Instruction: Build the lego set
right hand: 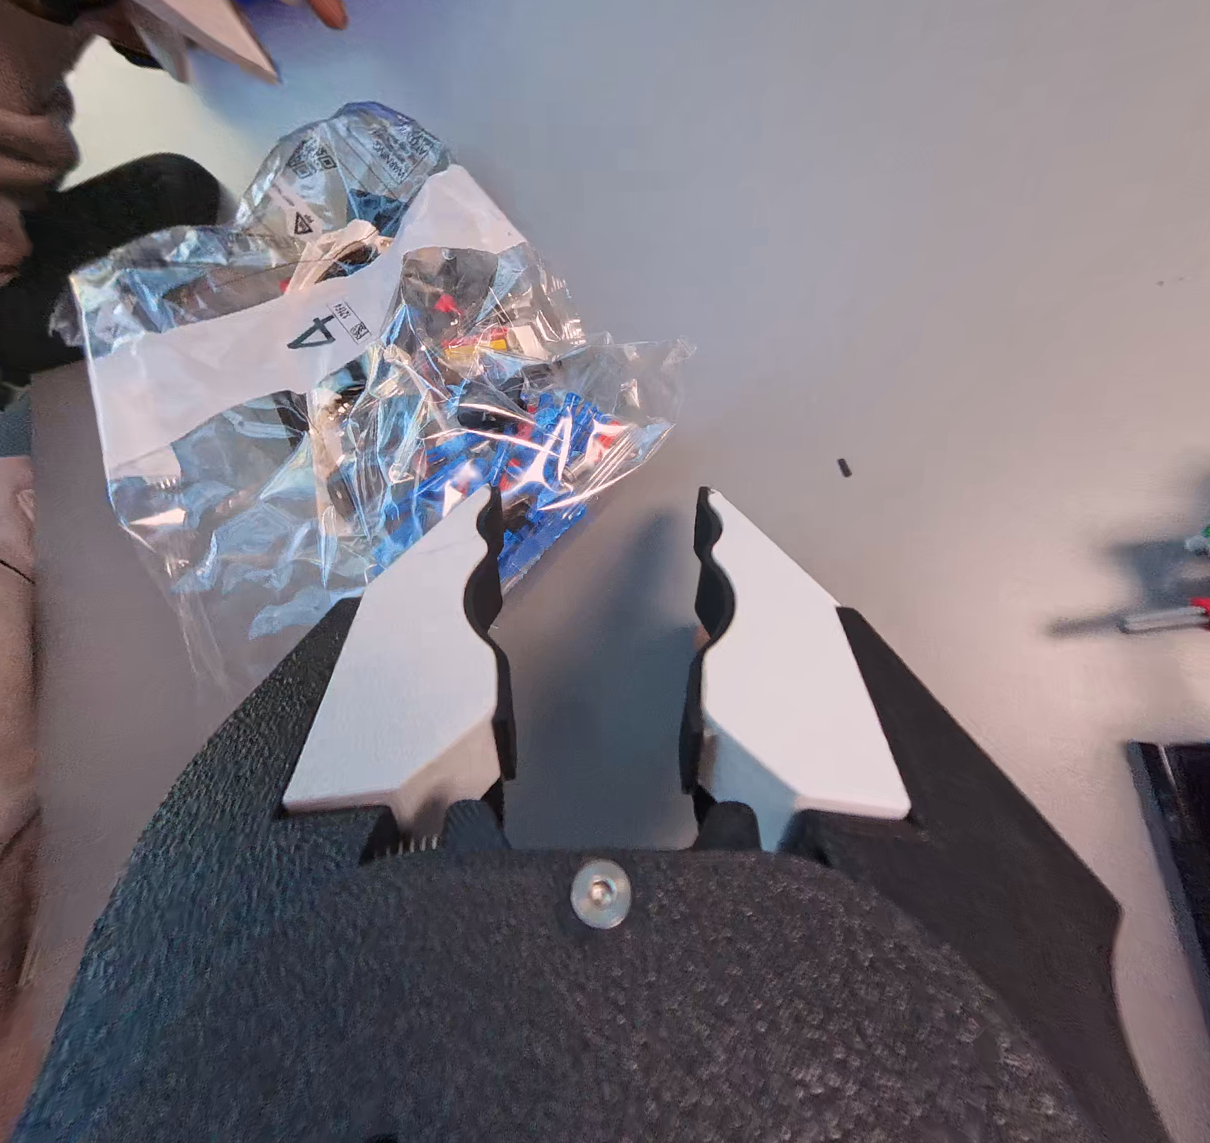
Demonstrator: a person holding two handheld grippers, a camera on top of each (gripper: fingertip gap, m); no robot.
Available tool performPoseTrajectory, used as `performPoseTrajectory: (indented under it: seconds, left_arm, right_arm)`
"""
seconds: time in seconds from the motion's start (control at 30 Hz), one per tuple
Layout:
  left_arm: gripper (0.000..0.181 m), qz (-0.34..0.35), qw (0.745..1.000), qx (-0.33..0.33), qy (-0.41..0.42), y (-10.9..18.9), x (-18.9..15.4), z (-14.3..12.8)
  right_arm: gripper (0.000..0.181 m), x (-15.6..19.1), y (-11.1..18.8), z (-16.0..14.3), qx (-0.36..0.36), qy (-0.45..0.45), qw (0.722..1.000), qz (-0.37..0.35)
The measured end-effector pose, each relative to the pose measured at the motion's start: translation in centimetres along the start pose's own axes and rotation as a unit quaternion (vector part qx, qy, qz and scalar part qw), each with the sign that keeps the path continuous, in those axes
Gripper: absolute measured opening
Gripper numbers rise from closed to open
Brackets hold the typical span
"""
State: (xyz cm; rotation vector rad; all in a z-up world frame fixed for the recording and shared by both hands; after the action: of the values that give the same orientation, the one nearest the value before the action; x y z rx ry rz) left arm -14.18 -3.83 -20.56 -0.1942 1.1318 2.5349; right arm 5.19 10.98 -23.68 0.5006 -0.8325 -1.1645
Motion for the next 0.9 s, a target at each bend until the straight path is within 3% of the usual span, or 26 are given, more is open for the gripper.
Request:
performPoseTrajectory:
  seconds: [0.07,0.17,0.27,0.33,0.47,0.67,0.77,0.83,0.9]
  left_arm:
    - [0.077,-0.046,0.997,0.041,0.054,-2.1,1.5,-1.4]
    - [0.046,-0.169,0.982,0.038,0.078,-3.3,-0.4,-1.9]
    - [0.021,-0.218,0.974,0.050,0.029,-3.7,-2.8,-2.6]
    - [0.003,-0.219,0.975,0.040,0.001,-3.7,-3.5,-2.6]
    - [0.000,-0.206,0.977,-0.032,-0.047,-1.2,-3.9,-0.5]
    - [0.000,-0.165,0.972,-0.096,-0.139,2.5,-5.3,1.8]
    - [0.013,-0.171,0.964,-0.146,-0.144,3.8,-5.3,1.9]
    - [0.052,-0.195,0.963,-0.160,-0.092,4.0,-3.9,1.0]
    - [0.072,-0.274,0.951,-0.141,0.004,2.9,-2.8,-0.3]
  right_arm:
    - [0.053,-0.4,-0.6,0.5,0.004,-0.031,0.999,0.025]
    - [0.039,-0.1,-1.5,1.0,0.003,-0.071,0.995,0.071]
    - [0.021,1.0,-2.4,1.1,0.000,-0.068,0.992,0.101]
    - [0.001,0.9,-1.9,1.4,-0.019,-0.045,0.995,0.092]
    - [0.000,2.1,2.6,3.4,-0.132,0.001,0.982,0.133]
    - [0.000,5.6,6.7,4.5,-0.212,0.132,0.956,0.157]
    - [0.000,6.1,7.7,4.5,-0.245,0.146,0.943,0.170]
    - [0.000,5.9,7.8,4.1,-0.248,0.158,0.944,0.152]
    - [0.000,6.2,8.3,4.1,-0.274,0.162,0.934,0.161]
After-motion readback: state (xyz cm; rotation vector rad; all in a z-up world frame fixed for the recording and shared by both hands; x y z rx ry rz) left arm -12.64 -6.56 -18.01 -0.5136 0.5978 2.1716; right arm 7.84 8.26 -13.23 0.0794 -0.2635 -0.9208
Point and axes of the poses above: each gripper's, where its closed fingertips meet, y back along the fingers, z out of its top, x = y × z across the jaws, the point moved 3 cm from there along y, back along the fingers, and after that the axes turned 8 degrees about x, right-handed, at the moved point
